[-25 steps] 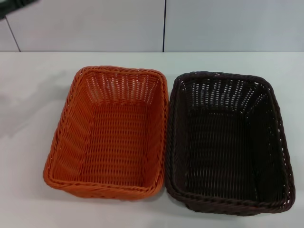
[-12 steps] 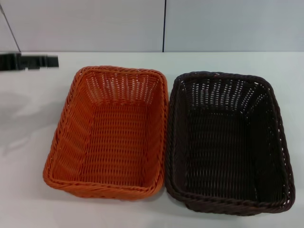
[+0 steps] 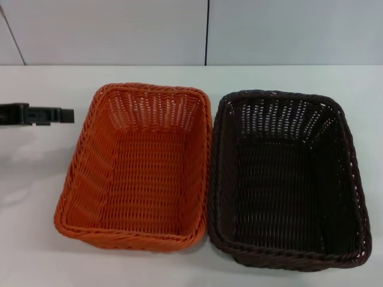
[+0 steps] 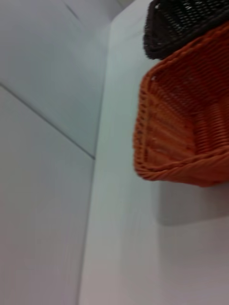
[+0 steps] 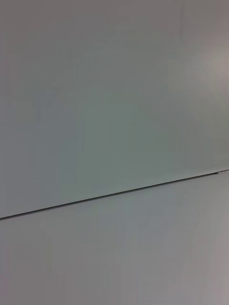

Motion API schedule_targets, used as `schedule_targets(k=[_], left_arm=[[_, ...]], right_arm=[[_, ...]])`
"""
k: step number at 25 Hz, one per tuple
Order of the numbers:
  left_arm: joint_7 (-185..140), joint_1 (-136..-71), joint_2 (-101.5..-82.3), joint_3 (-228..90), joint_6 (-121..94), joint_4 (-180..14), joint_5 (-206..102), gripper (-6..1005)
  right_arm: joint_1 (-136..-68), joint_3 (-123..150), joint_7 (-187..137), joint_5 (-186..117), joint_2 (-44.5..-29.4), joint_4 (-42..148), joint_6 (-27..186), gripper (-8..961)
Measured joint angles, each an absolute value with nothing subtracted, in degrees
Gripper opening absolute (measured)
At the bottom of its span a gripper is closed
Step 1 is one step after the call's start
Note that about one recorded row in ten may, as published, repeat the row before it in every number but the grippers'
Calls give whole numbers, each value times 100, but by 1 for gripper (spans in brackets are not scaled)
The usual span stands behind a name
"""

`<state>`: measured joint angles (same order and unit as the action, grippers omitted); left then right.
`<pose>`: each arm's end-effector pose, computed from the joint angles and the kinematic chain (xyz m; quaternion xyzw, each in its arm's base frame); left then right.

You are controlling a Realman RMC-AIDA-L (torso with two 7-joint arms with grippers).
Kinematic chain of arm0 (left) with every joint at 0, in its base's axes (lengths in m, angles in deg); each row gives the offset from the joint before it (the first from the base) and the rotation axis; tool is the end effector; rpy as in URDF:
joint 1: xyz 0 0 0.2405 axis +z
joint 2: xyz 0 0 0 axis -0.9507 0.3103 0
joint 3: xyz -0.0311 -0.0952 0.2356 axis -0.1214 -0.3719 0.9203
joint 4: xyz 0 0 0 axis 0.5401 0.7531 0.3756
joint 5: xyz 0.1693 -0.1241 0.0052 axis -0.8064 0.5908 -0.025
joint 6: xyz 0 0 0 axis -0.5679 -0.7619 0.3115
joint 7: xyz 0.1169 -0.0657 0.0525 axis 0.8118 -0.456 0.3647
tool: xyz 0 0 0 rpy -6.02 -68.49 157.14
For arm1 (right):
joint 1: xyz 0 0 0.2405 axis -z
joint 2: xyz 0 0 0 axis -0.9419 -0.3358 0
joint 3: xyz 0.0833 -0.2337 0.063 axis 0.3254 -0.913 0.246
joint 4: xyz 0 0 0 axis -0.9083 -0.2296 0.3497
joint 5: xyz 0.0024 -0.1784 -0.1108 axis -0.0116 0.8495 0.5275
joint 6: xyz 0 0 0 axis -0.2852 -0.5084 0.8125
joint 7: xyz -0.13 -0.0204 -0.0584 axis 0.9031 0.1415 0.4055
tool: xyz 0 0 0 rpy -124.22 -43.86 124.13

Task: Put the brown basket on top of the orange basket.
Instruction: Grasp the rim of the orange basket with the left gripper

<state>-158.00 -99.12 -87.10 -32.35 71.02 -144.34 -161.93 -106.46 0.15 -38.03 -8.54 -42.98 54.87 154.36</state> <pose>-0.2710 0.3520 0.1245 -0.8230 -0.5103 -0.1601 0.1915 0.2905 0.3758 0.0912 -0.5308 0.1276 0.4459 0.7093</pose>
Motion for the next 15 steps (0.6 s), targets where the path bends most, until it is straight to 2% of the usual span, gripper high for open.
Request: schedule_targets(k=[6,15], left_arm=[[-16050,-9954,-8757,-3200,7167,-14432,-16692,789],[-16462,-10311,-9095,-3044,7293,-14687,-17786,786]], right_arm=[[-10651,14,-3895,-854,-4290,5556,15431,678],[-10624,14,-3902,-854,-4288,5581,15401,678]])
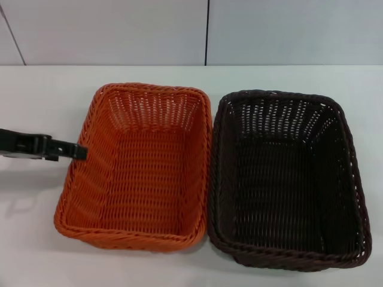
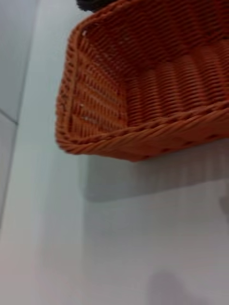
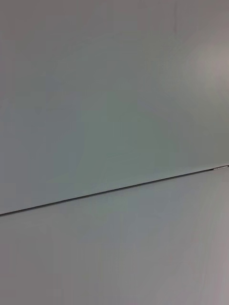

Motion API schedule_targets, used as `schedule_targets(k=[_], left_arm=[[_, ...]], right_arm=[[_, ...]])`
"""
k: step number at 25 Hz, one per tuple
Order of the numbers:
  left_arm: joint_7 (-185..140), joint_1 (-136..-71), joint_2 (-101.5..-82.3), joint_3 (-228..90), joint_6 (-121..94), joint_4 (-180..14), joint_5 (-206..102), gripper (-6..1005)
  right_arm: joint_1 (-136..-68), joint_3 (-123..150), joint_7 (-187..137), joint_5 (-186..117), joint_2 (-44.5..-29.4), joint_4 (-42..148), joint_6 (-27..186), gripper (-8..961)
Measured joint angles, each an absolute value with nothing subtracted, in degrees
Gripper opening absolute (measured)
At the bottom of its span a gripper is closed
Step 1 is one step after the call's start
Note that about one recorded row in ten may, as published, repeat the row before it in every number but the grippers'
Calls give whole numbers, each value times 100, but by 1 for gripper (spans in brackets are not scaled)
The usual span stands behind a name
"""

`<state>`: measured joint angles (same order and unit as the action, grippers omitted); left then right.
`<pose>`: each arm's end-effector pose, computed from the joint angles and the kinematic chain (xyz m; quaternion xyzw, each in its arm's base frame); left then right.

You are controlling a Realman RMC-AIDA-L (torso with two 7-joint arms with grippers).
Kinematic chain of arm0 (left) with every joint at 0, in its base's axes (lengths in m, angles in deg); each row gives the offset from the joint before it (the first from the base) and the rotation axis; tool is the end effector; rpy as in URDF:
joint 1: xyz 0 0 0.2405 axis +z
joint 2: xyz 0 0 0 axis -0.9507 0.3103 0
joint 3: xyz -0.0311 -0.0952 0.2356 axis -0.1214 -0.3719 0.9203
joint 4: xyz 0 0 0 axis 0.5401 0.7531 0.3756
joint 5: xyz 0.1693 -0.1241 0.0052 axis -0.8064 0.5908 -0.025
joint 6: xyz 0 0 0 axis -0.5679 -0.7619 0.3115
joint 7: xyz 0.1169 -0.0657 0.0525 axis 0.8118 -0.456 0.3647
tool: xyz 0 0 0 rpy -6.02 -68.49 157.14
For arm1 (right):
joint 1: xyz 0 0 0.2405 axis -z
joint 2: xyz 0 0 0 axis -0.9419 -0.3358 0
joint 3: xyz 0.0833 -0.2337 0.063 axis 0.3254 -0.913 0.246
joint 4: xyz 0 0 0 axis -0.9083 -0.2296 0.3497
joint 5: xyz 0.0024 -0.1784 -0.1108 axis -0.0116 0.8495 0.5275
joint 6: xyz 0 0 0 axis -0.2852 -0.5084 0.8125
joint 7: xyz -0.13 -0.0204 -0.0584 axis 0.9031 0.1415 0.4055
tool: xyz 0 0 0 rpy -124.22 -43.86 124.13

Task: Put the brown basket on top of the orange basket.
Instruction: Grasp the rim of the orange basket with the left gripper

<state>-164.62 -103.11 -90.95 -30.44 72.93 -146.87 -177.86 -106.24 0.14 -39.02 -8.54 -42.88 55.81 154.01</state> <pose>-0.2674 0.3541 0.0936 -0.8129 -0.5511 -0.0471 0.1825 0.2918 0.3761 0.0955 -0.5289 0.1272 0.4484 0.7092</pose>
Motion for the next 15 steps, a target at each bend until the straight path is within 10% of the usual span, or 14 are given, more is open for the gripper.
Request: schedule_targets(k=[15], left_arm=[[-16541,-10534,-9445,-3024,7261,-14821,-18672,781]], right_arm=[[-10536,0,-3942,-854,-4298,5546,15426,679]])
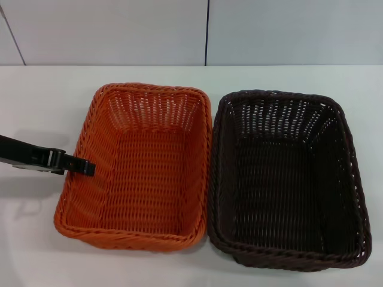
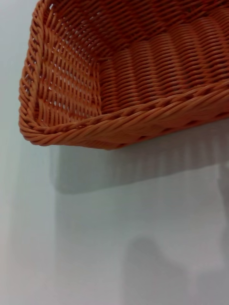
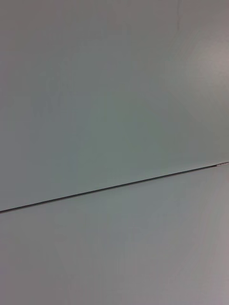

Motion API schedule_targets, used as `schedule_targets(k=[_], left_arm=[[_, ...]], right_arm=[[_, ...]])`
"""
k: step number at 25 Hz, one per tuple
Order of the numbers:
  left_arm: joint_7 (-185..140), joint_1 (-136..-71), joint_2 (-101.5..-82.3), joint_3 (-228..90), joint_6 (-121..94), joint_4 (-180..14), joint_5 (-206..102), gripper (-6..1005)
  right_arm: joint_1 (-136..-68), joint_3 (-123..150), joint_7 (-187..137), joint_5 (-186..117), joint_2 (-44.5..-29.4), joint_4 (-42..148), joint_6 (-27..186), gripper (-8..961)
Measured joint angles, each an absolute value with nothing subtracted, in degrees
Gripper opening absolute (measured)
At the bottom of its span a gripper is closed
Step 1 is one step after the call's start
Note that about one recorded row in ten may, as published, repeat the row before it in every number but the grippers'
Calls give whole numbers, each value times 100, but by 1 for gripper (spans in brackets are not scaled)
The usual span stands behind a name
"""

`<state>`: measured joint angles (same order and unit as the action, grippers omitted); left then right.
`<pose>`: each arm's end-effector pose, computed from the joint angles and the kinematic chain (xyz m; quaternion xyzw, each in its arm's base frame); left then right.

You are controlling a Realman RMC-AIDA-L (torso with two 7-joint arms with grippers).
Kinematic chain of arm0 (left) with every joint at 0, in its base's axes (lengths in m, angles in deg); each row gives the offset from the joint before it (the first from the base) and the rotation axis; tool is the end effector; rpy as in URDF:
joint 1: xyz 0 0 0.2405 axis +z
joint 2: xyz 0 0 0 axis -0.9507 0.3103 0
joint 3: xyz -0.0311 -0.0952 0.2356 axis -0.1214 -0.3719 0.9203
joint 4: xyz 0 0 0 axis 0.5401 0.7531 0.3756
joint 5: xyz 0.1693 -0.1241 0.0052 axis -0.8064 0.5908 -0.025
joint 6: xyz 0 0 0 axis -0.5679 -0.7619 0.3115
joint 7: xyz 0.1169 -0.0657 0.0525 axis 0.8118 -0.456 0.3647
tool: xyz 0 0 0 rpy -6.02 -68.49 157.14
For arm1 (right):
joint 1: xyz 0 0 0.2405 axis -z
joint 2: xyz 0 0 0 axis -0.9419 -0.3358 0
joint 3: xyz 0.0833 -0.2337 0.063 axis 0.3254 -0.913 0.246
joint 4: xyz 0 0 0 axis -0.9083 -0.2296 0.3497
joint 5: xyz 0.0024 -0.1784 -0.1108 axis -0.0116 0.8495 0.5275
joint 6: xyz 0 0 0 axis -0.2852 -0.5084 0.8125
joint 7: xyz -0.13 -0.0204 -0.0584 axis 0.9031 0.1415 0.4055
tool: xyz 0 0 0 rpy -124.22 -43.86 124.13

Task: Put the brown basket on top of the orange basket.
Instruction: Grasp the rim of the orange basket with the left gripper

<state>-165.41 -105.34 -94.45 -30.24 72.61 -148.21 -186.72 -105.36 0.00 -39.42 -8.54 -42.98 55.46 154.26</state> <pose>-0.2638 0.3556 0.0740 -0.8120 -0.5519 0.0060 0.1897 0.2969 0.3709 0.0932 -0.5284 0.1345 0.4470 0.7091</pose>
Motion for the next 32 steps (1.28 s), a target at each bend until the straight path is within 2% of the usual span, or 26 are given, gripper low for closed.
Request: schedule_targets(k=[14,23,27,32], left_arm=[[-16558,-10518,-9482,-2552,7205,-14729,-18689,776],[-16536,-10464,-9479,-2445,7007,-14710,-18746,506],[-16556,-10454,-9455,-2451,6895,-14748,-18930,271],[-16619,-10490,-9467,-2387,7101,-14913,-19133,187]], right_arm=[[-10468,-20,-3943,-855,-4319,5508,15398,679],[-10386,-4,-4022,-855,-4325,5457,15433,678],[-10353,0,-4029,-855,-4324,5457,15435,678],[-10317,9,-4107,-855,-4321,5458,15426,678]])
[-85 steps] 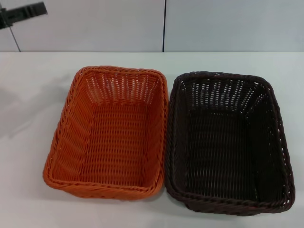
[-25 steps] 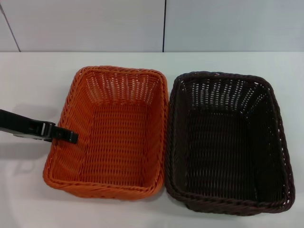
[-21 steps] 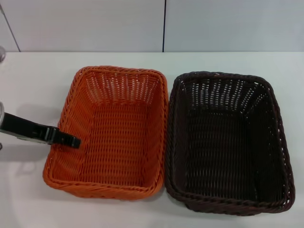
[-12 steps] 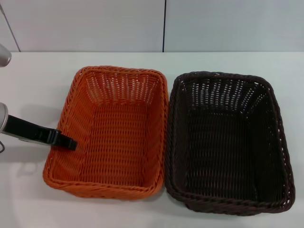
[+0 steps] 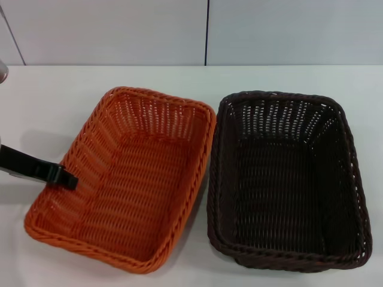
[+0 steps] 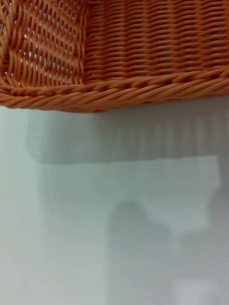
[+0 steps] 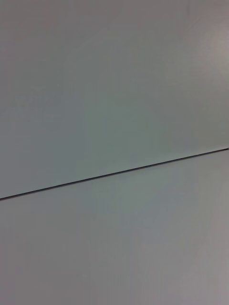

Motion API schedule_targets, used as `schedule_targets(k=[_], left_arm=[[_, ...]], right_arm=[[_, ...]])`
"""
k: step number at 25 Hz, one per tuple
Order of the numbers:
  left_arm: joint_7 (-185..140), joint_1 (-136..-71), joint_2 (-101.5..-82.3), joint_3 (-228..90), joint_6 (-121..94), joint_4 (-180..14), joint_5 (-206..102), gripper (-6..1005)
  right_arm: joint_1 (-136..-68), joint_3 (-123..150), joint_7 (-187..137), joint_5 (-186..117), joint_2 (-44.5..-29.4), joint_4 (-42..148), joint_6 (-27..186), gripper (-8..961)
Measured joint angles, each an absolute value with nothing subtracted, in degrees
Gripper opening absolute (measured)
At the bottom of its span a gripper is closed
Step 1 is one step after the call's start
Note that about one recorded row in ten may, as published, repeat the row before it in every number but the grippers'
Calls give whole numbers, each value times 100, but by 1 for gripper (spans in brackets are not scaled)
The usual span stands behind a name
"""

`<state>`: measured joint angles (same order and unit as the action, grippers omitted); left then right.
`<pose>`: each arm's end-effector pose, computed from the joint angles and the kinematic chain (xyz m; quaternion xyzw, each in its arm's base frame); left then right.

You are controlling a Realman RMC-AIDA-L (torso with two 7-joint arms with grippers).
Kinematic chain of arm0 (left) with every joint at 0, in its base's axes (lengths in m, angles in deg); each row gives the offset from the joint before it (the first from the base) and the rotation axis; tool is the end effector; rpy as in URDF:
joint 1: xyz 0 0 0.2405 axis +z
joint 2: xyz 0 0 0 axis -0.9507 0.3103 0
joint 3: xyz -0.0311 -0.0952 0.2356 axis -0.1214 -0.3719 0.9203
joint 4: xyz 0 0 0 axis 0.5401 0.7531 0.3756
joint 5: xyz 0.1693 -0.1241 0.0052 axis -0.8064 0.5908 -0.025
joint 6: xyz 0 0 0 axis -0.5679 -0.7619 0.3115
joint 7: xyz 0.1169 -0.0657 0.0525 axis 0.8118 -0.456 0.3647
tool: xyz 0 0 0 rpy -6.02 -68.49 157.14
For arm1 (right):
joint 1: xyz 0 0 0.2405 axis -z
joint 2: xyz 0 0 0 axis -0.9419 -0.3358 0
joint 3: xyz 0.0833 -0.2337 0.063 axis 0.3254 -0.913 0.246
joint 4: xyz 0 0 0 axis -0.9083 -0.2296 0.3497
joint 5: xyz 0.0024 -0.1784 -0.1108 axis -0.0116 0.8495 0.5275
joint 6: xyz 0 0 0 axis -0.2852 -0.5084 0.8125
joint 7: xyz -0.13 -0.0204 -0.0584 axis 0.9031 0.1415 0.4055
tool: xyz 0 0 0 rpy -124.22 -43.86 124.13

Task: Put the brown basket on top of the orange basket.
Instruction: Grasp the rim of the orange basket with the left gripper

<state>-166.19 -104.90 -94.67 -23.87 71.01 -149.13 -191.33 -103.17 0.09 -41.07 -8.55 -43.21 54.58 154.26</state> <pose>-0.2665 0.3548 0.0641 -0.8195 -0.5307 0.0744 0.2029 0.3114 0.3580 0.0879 -0.5237 0.1613 0.4447 0.7085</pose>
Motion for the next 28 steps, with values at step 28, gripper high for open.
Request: schedule_targets(k=[28], left_arm=[[-14926,-11193,-8631,-3365,7893,-15654,-18911,171]], right_arm=[[-10355,12,-4118,-854,-4288,5500,15235,679]])
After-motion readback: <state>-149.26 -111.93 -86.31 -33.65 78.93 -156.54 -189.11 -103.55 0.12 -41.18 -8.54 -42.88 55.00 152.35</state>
